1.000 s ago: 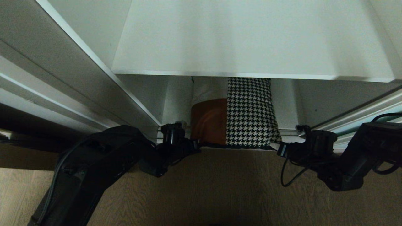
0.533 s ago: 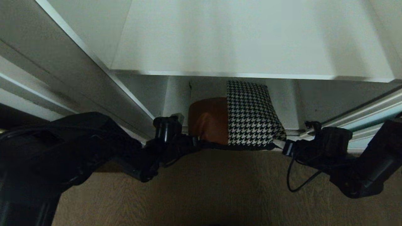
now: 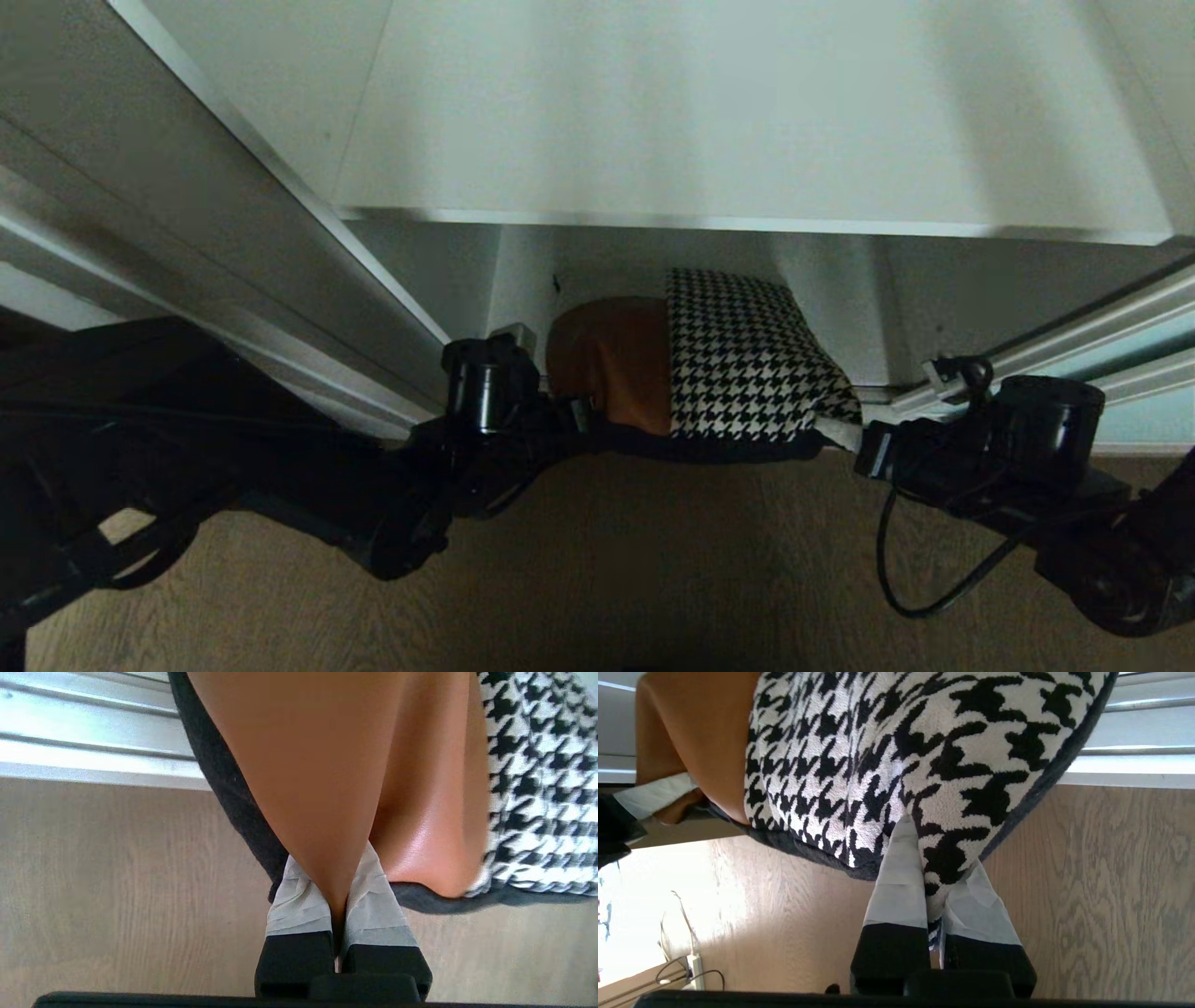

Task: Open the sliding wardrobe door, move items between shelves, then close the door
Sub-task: Place the pillow on the higher shelf

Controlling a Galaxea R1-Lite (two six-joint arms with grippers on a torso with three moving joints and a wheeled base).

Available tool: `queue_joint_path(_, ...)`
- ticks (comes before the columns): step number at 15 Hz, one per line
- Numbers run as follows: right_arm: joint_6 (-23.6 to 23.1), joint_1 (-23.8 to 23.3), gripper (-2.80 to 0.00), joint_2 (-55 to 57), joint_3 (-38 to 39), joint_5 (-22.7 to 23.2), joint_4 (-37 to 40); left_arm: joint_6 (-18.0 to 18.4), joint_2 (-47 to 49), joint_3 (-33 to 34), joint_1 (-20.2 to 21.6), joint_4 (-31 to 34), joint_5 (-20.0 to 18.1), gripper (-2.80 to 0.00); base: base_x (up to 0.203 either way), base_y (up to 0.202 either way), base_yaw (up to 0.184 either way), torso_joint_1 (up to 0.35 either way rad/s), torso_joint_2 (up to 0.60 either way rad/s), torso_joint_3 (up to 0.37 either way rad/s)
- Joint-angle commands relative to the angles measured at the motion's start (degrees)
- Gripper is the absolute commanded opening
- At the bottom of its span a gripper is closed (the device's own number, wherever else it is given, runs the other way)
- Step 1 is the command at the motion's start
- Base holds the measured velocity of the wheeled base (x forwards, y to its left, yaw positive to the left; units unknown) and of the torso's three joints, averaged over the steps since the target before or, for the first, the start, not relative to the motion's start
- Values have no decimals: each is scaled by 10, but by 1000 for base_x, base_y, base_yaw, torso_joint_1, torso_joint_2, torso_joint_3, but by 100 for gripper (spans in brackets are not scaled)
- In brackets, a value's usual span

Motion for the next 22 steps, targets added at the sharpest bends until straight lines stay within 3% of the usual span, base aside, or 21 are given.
queue_joint_path(1, 1, 6, -280, -41, 23, 1, -3, -1, -24, 14, -9, -7, 4, -280, 0, 0, 0, 0, 0, 0)
queue_joint_path(6, 3, 41, -280, -147, 90, -6, 5, -9, -102, 59, -24, -3, 4, -280, 0, 0, 0, 0, 0, 0)
queue_joint_path(9, 3, 93, -280, -206, 120, -49, 24, -17, -131, 87, -43, -2, 6, -280, 0, 0, 0, 0, 0, 0)
queue_joint_path(13, 13, 140, -280, -267, 150, -66, 62, -16, -166, 119, -69, -2, 25, -280, 0, 0, 0, 0, 0, 0)
queue_joint_path(22, 31, 154, -280, -352, 162, -70, 95, -15, -236, 204, -127, -8, 31, -280, 0, 0, 0, 0, 0, 0)
